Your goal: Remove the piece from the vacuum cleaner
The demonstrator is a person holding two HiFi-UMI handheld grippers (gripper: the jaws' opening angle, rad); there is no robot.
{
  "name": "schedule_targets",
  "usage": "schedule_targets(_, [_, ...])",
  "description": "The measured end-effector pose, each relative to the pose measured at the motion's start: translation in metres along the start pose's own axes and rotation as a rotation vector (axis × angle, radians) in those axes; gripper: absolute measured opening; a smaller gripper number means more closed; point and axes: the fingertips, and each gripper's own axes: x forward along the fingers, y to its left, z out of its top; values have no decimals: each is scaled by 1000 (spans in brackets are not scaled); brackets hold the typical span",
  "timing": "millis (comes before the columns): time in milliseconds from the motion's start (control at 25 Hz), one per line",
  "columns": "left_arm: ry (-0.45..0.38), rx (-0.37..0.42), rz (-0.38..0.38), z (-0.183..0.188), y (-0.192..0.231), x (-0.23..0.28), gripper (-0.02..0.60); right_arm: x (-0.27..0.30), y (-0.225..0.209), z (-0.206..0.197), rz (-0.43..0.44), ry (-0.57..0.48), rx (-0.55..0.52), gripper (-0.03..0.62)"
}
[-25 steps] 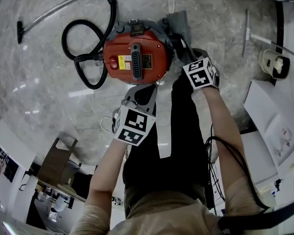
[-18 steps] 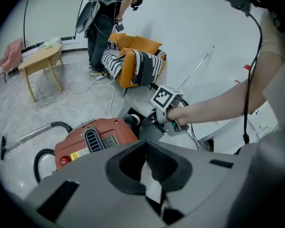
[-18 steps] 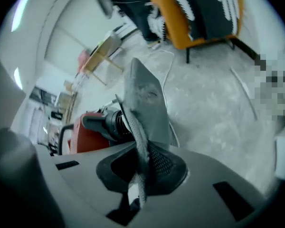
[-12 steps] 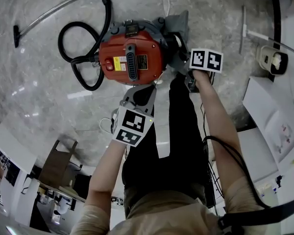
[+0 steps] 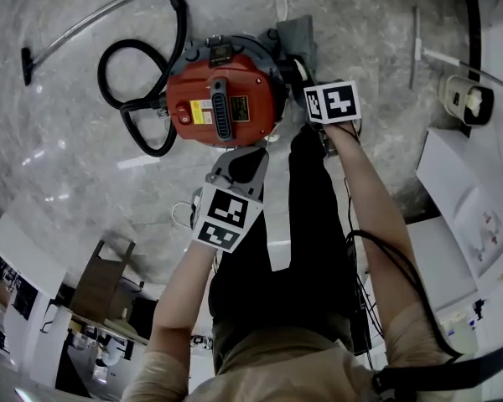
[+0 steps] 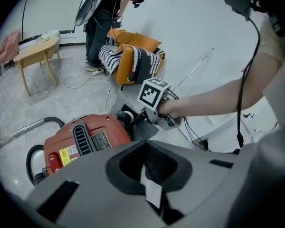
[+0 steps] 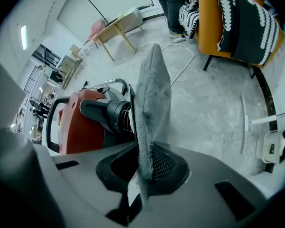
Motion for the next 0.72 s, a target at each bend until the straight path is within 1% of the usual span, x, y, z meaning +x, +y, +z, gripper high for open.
schedule_targets(80, [0, -2, -4, 0, -1, 1, 3, 0, 0, 0, 29, -11, 2, 23])
schedule_targets(120, [1, -3, -6, 0, -1, 2, 3, 1, 0, 0, 54, -22, 19, 23])
schedule_targets(240, [4, -2, -11, 0, -2, 3, 3, 1, -1, -1, 152, -58, 151, 25])
schedule_targets(280, [5, -4, -12, 0, -2, 3, 3, 0, -1, -2, 158, -61, 148, 25])
schedule_targets(320, [5, -6, -11, 0, -1, 3, 3, 0, -1, -2, 139, -57, 97, 25])
schedule_targets(400, [4, -11, -6, 0, 2, 2, 3, 0, -2, -2, 71, -44, -34, 23])
schedule_targets(640, [8, -14, 3, -3, 12, 3, 3, 3, -7, -7, -56, -44, -244, 21])
schedule_targets(720, [9, -5, 4, -2, 13, 6, 3, 3, -9, -8, -79, -59, -271, 21])
